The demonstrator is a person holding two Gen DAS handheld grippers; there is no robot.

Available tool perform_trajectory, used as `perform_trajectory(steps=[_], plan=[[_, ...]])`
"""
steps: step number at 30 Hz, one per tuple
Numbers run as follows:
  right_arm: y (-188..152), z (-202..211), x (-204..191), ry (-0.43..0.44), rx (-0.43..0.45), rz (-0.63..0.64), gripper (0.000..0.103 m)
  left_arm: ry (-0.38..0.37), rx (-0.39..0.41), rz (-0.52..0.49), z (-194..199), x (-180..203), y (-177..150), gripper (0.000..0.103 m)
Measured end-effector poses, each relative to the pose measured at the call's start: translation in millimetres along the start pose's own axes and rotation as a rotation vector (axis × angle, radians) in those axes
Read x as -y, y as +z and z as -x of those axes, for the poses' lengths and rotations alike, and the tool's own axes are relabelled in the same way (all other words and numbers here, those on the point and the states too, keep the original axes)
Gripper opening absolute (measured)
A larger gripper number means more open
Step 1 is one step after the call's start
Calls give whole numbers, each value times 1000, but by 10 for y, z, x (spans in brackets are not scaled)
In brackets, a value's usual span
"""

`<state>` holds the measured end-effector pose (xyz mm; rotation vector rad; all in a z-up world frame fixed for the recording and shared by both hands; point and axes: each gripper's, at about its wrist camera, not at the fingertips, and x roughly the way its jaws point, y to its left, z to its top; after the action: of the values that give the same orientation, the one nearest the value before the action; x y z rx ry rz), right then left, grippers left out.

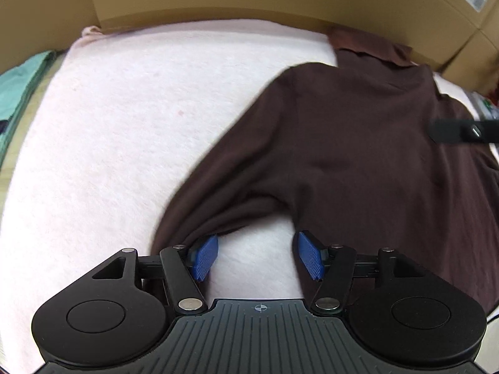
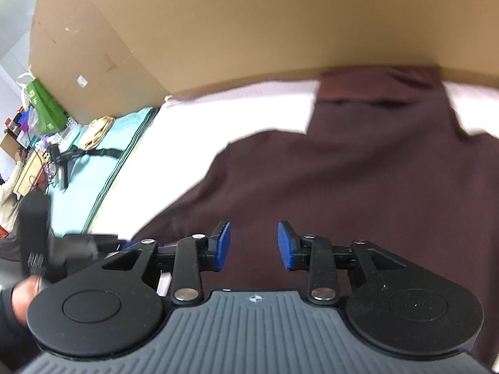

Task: Fold clothes
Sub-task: 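Grasp the shirt's side with the left gripper and tug it outward, then open the left gripper and hold both grippers above the flat shirt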

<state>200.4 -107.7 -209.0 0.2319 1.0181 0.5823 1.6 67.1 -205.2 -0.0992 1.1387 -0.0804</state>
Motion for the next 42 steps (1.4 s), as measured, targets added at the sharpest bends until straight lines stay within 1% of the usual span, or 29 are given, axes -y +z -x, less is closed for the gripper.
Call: perform_trajectory(steps=[2,5,7,8,9,10,11,12,13,14,15,17,18,20,21,22,23,24,25,28,31,32,33,35,36,38,39,40,42], plan=[[212,-288,-47,4,-38,15,40,-16,10,13,-9,-102,55,68],[425,-732,-62,13,-114,8,41,2,28,-13,-24,-199,107,56],[533,-1022,-65,22,-150,-10,41,3,37,-24,-29,-272,127,45],[574,-1127,-68,33,-143,-21,40,2,38,-17,-34,-325,139,30],[629,-1220,-76,48,-132,-32,44,1,37,-3,-40,-385,153,16],[694,-1293,-92,59,-121,-45,46,1,37,11,-46,-445,166,9],[760,-1358,-113,60,-111,-54,51,-8,37,31,-55,-512,182,2],[829,-1417,-138,61,-101,-56,59,-27,36,59,-64,-582,198,1],[897,-1478,-160,62,-94,-52,60,-32,35,74,-60,-626,209,0],[958,-1531,-173,58,-89,-51,60,-30,34,81,-50,-657,217,0],[1010,-1558,-180,64,-82,-55,60,-10,34,66,-44,-640,226,0],[1091,-1544,-159,89,-85,-97,58,46,35,12,-36,-552,246,0],[1103,-1477,-140,103,-79,-125,58,74,35,-14,-32,-507,256,0],[1049,-1252,-102,166,-56,-160,58,115,38,-47,-12,-416,238,1],[983,-1119,-98,192,-57,-162,58,123,44,-57,16,-373,210,16],[888,-988,-104,205,-65,-151,58,128,54,-67,51,-329,174,27],[769,-887,-113,207,-81,-134,58,132,60,-71,77,-291,135,31],[634,-805,-130,207,-104,-116,58,136,65,-74,97,-256,94,42],[481,-733,-142,205,-131,-104,58,147,66,-78,117,-234,48,49],[-58,-611,-160,217,-208,-119,58,191,65,-93,179,-190,-91,49],[-615,-620,-175,227,-285,-184,59,223,77,-93,268,-160,-179,51],[-774,-607,-204,243,-278,-201,59,241,81,-87,301,-164,-201,52],[-892,-556,-260,261,-252,-206,63,266,86,-80,333,-170,-221,56],[-1070,-536,-442,303,-289,-203,64,311,97,-64,412,-193,-255,60],[-1147,-550,-548,335,-322,-188,66,328,106,-51,465,-214,-265,61],[-1322,-631,-726,428,-454,-179,66,353,126,-26,580,-251,-282,61],[-1401,-624,-793,456,-493,-175,65,355,139,-11,649,-263,-288,61],[-1435,-559,-830,462,-485,-154,65,346,154,1,728,-262,-296,61],[-1420,-346,-818,446,-409,-109,65,302,185,9,865,-185,-327,66]])
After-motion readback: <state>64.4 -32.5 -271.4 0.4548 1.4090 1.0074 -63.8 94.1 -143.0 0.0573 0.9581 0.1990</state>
